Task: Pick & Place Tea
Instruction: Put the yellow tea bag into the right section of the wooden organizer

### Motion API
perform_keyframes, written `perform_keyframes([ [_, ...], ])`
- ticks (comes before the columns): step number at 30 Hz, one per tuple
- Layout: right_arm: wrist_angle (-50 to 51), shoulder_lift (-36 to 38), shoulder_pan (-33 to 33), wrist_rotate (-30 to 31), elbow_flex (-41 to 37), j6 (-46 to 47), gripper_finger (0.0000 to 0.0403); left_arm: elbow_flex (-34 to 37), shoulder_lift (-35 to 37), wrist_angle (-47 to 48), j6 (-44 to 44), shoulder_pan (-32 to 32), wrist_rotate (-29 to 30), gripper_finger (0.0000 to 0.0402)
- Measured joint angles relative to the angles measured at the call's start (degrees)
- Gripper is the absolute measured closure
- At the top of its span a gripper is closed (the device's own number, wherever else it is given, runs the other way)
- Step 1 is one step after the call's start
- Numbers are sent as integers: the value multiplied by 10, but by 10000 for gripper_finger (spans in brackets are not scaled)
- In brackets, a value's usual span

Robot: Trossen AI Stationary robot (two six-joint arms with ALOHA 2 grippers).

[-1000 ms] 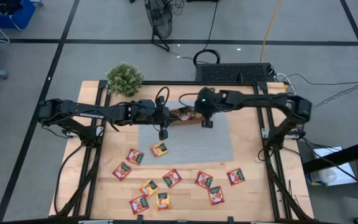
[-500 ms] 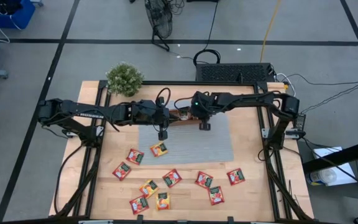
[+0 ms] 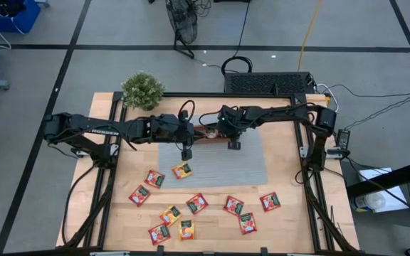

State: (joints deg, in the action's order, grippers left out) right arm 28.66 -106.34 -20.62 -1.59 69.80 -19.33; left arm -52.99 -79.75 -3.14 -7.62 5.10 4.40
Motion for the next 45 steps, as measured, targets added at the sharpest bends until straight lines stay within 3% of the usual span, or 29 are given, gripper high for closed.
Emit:
perform_keyframes([
  [4, -4, -14, 0, 12, 0, 0, 403, 0, 0, 0, 0, 0, 1, 364],
  [20, -44, -11, 51, 228, -2, 16, 403, 0, 0, 2, 1, 1, 1, 364],
  [33, -19, 15, 71, 228, -2, 45, 403, 0, 0, 15, 4, 1, 1, 364],
  [45, 107, 198, 149, 224, -29, 150, 403, 0, 0, 17, 4, 1, 2, 364],
])
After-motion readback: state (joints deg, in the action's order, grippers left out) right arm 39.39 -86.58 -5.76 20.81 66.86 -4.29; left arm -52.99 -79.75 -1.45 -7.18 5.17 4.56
